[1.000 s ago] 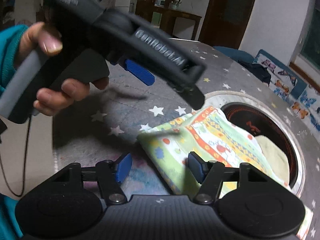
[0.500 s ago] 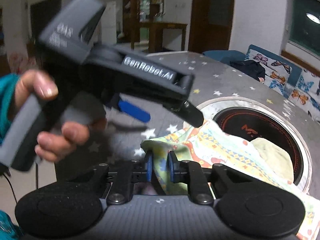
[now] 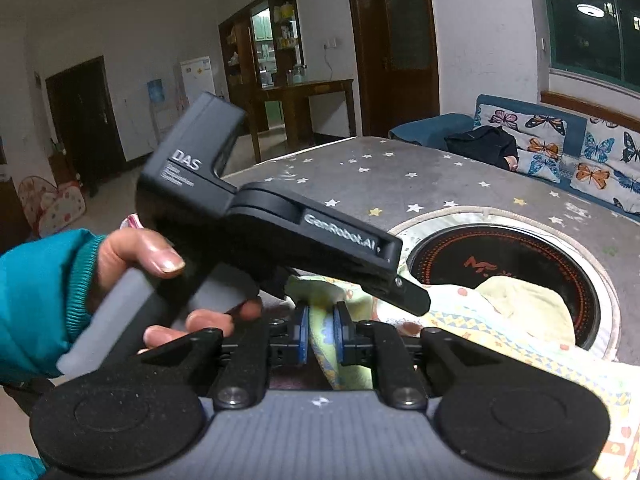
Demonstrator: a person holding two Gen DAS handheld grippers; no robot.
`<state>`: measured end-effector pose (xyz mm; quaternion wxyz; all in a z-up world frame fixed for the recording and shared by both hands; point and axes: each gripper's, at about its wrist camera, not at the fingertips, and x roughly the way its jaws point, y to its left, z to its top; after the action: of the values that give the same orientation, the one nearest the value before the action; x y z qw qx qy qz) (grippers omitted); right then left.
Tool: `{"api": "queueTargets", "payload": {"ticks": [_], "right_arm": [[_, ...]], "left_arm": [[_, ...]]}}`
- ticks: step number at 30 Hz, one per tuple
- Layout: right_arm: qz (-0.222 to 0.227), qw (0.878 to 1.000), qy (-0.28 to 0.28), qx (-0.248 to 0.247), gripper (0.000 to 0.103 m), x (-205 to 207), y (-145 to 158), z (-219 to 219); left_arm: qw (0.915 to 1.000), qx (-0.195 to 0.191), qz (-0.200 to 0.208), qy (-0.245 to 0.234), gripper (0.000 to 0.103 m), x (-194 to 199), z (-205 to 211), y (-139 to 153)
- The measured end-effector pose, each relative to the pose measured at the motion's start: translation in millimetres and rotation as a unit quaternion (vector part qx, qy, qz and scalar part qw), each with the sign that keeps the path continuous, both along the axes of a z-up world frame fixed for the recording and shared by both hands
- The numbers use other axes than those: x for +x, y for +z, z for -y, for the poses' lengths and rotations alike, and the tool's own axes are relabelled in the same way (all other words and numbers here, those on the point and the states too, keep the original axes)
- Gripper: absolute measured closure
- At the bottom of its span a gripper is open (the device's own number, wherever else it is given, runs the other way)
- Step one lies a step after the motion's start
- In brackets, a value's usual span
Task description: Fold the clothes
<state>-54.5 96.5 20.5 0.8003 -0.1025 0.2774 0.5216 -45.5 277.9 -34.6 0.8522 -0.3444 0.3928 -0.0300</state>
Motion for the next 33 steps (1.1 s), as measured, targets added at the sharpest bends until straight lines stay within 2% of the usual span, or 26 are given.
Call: {"api": "queueTargets", "payload": {"ticks": [4,7,10,12,13,16,19,25,29,33], "right_arm": [[-0.004,1.000,0.006,-0.004,0.090,1,-4,1],[-0.011,1.000,0.003,-0.004,0.081,3,-5,7],[-0.012,1.000,-0.012,-0.002,0.078,5,-4,23],[-0.012,0.999,-0.030,-0.003,0.076,10,-5,35],[-0.013,0.999,-0.044,-0.005,0.071,14,-5,42],[-0.015,0.995,-0.098,-0.012,0.067,31,-10,70],[-0.011,0.987,-0.160,-0.020,0.065,49,-14,97],[-0.029,0.958,-0.284,-0.017,0.061,97,-29,147],[-0.054,0.945,-0.322,-0.015,0.056,121,-43,161],[-0.087,0.938,-0.336,0.001,0.055,135,-55,168]], "left_arm": [[1.0000,0.002,-0.003,-0.005,0.072,1,2,-5],[0.9999,0.009,-0.003,-0.004,0.078,0,3,-6],[0.9999,0.014,-0.003,-0.006,0.080,0,2,-6],[0.9998,0.018,-0.001,-0.008,0.080,0,3,-6],[0.9998,0.019,0.000,-0.008,0.080,0,3,-6],[0.9997,0.024,0.003,-0.010,0.080,0,4,-7],[0.9995,0.028,0.004,-0.012,0.080,0,4,-6],[0.9992,0.038,0.004,-0.014,0.080,2,7,-5],[0.9991,0.041,0.002,-0.014,0.080,4,7,-4],[0.9988,0.047,0.001,-0.016,0.080,6,9,-3]]}}
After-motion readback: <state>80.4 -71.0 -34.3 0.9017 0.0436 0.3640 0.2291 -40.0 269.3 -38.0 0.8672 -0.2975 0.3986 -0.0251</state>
